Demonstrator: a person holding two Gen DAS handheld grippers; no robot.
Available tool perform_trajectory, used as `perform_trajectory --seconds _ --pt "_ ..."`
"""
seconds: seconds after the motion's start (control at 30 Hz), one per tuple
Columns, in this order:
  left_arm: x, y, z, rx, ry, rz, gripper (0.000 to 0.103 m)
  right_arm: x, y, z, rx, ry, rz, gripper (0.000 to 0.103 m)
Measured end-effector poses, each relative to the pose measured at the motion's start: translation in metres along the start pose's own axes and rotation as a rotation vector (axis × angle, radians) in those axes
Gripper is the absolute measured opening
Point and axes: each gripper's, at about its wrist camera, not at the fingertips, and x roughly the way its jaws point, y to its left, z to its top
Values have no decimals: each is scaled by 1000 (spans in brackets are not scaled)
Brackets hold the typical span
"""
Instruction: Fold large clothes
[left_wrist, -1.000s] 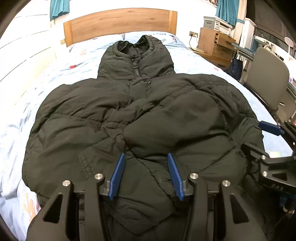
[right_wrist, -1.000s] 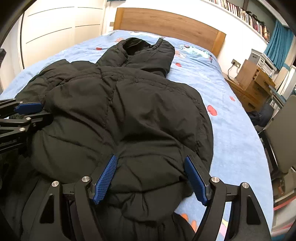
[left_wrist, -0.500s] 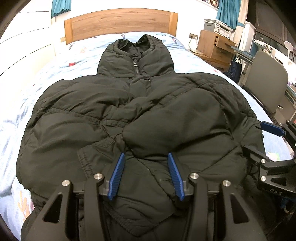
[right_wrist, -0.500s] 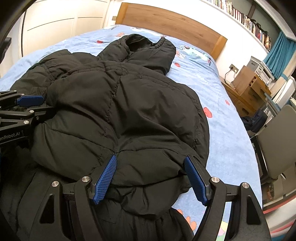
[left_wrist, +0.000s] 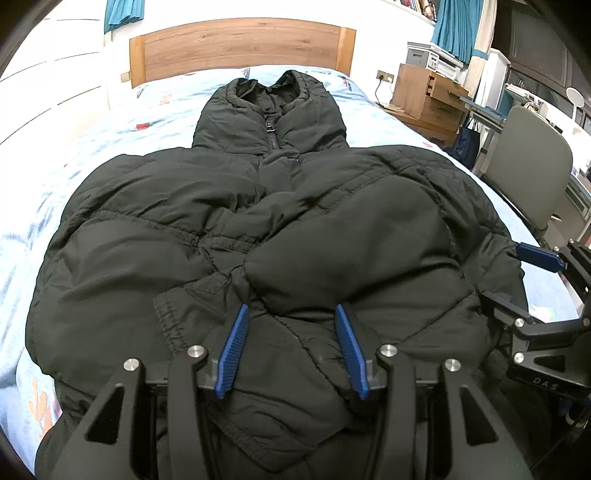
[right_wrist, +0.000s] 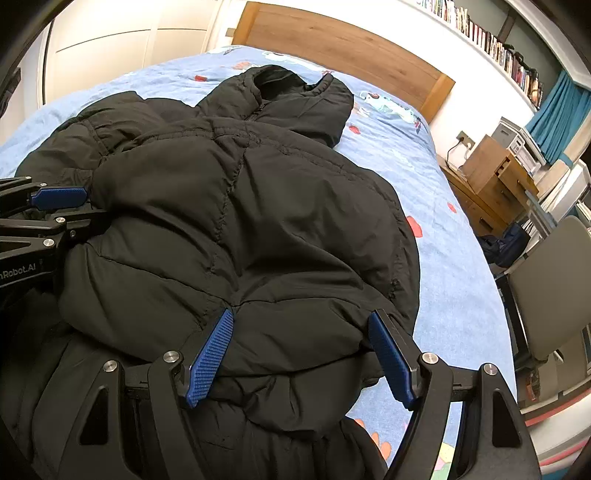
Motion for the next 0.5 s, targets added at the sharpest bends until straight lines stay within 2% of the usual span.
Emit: perform_trajectory --seconds 0.5 --pt "1 1 -1 -2 -1 -6 47 -13 6 5 4 -14 40 75"
